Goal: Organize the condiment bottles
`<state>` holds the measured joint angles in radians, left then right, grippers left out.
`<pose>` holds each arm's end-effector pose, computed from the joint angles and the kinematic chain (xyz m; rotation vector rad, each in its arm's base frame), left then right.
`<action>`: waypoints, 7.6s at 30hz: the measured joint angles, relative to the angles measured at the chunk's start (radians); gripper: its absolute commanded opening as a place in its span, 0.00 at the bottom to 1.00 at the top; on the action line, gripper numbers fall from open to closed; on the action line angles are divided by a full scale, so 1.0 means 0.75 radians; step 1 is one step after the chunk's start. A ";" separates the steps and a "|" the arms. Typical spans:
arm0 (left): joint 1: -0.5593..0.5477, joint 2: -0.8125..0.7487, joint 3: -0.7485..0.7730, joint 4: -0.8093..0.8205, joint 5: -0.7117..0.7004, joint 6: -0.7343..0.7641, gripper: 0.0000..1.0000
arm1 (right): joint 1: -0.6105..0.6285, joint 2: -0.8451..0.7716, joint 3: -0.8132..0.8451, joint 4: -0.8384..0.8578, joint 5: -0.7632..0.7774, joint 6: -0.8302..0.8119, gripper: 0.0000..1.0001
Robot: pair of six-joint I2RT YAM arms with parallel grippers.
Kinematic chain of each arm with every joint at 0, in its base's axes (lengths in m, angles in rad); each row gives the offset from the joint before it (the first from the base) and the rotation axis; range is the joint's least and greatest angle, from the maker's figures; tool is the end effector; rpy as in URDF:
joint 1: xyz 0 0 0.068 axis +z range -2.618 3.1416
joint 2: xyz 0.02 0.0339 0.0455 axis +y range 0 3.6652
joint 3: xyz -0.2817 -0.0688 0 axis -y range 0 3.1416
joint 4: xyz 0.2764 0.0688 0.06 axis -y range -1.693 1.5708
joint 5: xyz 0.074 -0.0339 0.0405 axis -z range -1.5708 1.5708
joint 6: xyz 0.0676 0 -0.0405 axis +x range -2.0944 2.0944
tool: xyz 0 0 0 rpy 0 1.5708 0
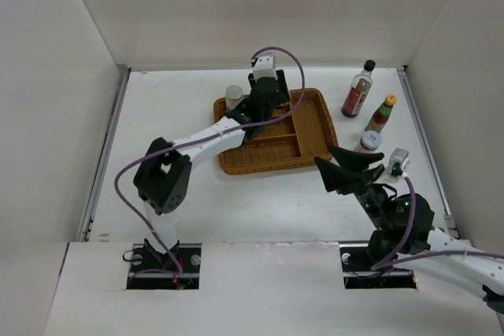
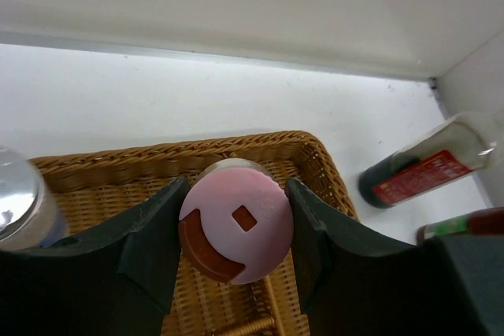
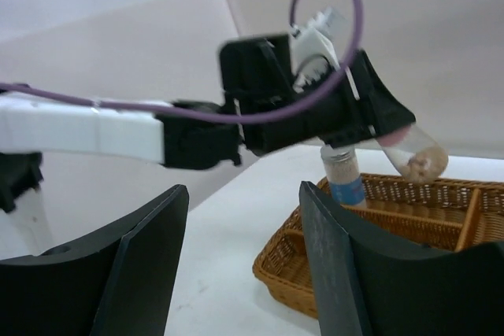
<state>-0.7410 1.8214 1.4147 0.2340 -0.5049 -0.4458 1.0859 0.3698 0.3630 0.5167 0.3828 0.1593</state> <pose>0.3900 -0.3125 0.3093 -0.1148 1.7377 -0.4361 0.0939 0.1240 0.3402 -0.1647 1.1338 0.9104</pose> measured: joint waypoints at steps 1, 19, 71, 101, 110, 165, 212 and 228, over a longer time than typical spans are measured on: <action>0.006 0.060 0.043 -0.010 0.015 0.007 0.35 | -0.001 -0.014 0.000 -0.001 0.019 -0.001 0.66; 0.085 0.544 0.370 -0.109 0.061 0.055 0.57 | -0.148 -0.015 0.000 -0.099 0.370 -0.007 0.69; -0.165 -1.747 -1.803 0.431 -0.416 -0.218 1.00 | -1.261 1.503 1.345 -0.846 0.135 0.141 1.00; -0.112 -1.560 -1.815 0.523 -0.455 -0.254 1.00 | -1.344 1.984 1.676 -0.912 0.096 0.072 0.23; -0.092 -1.562 -1.815 0.523 -0.456 -0.255 1.00 | -1.326 1.902 1.616 -0.929 0.119 0.050 0.18; 0.004 -1.625 -1.817 0.441 -0.474 -0.333 1.00 | -0.303 2.071 1.891 -0.653 0.148 -0.062 0.17; 0.001 -1.608 -1.817 0.441 -0.468 -0.348 1.00 | -0.274 2.115 1.607 -0.327 0.223 -0.029 0.55; 0.000 -1.596 -1.817 0.440 -0.460 -0.355 1.00 | -0.259 1.855 1.431 -0.321 0.220 -0.003 0.90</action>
<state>-0.7410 0.6247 0.0517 0.5644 -0.8501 -0.7120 0.8913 1.7611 1.4361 0.2760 0.5476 0.1570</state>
